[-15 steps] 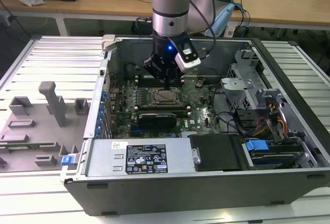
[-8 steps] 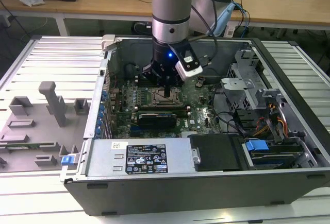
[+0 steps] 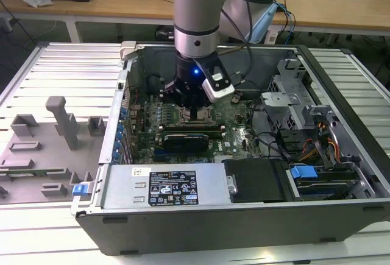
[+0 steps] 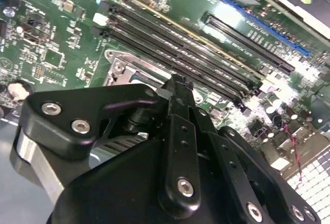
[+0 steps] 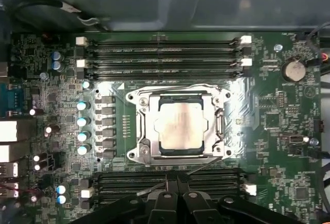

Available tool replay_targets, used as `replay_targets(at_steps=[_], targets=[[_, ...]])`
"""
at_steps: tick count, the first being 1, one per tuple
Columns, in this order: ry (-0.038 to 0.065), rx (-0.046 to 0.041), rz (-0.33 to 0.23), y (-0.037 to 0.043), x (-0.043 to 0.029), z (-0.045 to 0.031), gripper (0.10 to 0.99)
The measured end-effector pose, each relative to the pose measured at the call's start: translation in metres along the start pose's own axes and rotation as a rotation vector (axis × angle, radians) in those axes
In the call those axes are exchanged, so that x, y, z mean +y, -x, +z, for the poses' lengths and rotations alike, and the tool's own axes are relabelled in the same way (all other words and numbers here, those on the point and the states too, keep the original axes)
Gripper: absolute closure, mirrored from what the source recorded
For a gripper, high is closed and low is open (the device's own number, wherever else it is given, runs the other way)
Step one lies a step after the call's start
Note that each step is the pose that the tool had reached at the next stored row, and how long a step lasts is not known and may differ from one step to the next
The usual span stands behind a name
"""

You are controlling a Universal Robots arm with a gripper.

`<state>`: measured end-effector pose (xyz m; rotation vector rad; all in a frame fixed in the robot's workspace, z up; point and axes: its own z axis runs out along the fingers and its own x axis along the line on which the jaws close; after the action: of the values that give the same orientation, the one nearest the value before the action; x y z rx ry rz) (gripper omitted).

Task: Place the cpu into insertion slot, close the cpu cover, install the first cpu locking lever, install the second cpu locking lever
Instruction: 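Install the second cpu locking lever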

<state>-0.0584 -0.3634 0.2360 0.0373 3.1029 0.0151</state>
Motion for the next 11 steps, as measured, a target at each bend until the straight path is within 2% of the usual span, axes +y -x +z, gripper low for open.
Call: replay_targets(at_steps=[2,7,9,11], targets=[[0.001,-0.0002,0.0,-0.003,-0.0009,0.0016,0.98],[0.002,-0.001,0.0,-0.0045,-0.0013,0.0034,0.98],[0.018,-0.0051,0.001,-0.0086,-0.0028,0.0042,0.98],[0.042,-0.0067,0.002,-0.0144,-0.0065,0.0052,0.98]])
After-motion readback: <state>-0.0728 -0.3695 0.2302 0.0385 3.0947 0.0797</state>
